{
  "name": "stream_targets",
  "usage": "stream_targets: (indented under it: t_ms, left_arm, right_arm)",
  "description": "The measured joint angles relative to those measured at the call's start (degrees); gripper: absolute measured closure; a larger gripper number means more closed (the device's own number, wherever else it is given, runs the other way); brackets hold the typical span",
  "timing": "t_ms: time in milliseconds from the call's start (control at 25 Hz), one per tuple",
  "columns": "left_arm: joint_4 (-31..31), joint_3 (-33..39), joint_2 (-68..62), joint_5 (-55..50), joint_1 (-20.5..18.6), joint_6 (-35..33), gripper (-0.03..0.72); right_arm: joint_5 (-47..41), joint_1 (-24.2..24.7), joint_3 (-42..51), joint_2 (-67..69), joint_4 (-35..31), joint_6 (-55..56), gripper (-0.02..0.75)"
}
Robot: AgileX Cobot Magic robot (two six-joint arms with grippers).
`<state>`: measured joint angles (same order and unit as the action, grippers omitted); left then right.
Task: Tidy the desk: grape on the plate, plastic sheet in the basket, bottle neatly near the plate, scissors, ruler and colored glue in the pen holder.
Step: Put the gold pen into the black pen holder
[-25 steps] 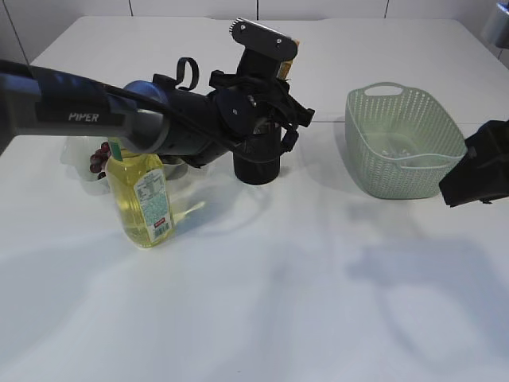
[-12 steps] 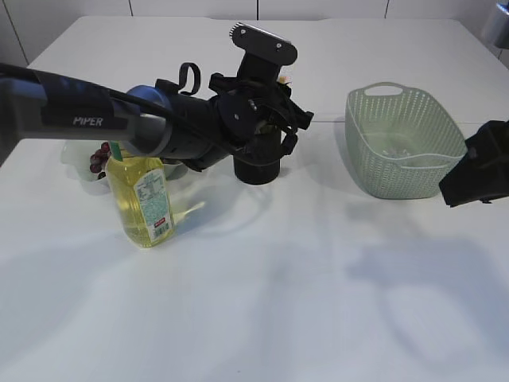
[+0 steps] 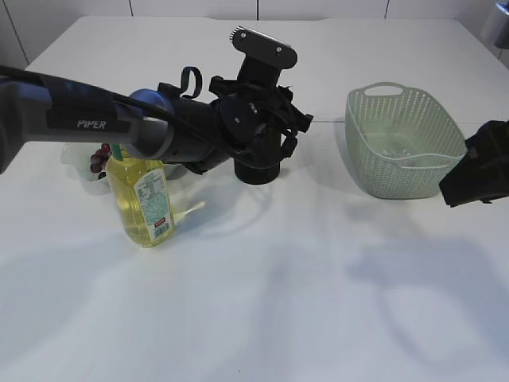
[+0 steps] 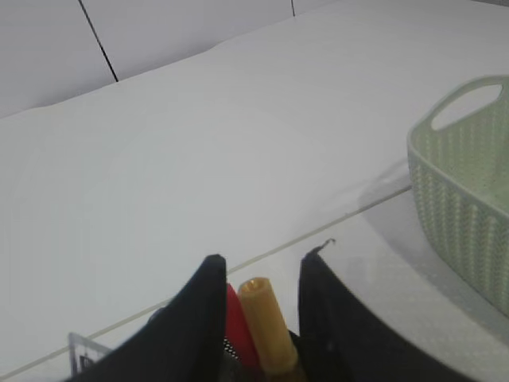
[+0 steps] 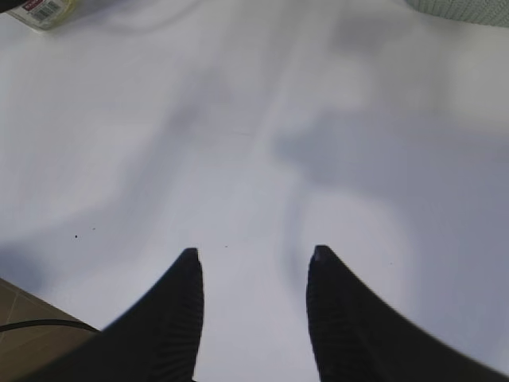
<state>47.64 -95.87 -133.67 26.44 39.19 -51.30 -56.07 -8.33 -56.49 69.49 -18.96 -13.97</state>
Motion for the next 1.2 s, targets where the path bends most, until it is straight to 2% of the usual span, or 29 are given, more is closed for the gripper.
stream_targets:
  t_ms: [200,360,480,560,640,760,840,960,1080,1200]
  left_arm:
    - [0.27,0.0,1.8,-0.2,0.0,0.09,0.447]
    - [4.05,0.0,4.82,-1.99,0.31,-0.52,0.447]
    - [6.34,0.0,6.9,-5.8,0.66,-5.68,0.446]
    - [8.82,0.0,8.05,-8.52,0.77,-11.67,0.445]
    - [13.36,0.0,8.81,-9.56,1.0,-16.43,0.445]
    - [24.56,0.0,10.1,-9.35,1.13,-24.05,0.445]
    - [33.16,0.0,10.68,-7.99,1.13,-32.5,0.445]
    - [42.7,0.0,10.81,-5.49,1.13,-44.36,0.445]
    - [48.49,0.0,10.81,-3.49,1.13,-48.32,0.445]
    - [50.82,0.0,10.81,-2.95,1.13,-49.62,0.445]
  right_arm:
    - [0.0,0.0,0.0,0.0,0.0,-0.04,0.388]
    - [0.0,0.0,0.0,0.0,-0.04,-0.04,0.388]
    - [0.0,0.0,0.0,0.0,-0.29,-0.04,0.388]
    - [0.0,0.0,0.0,0.0,-0.28,-0.04,0.388]
    - [0.0,0.0,0.0,0.0,-0.28,-0.04,0.388]
    - [0.0,0.0,0.0,0.0,-0.28,-0.04,0.388]
    - [-0.1,0.0,0.0,0.0,-0.28,-0.04,0.388]
    - [-0.1,0.0,0.0,0.0,-0.28,-0.04,0.388]
    - [-0.1,0.0,0.0,0.0,-0.28,-0.04,0.388]
    - [-0.1,0.0,0.0,0.0,-0.28,-0.04,0.388]
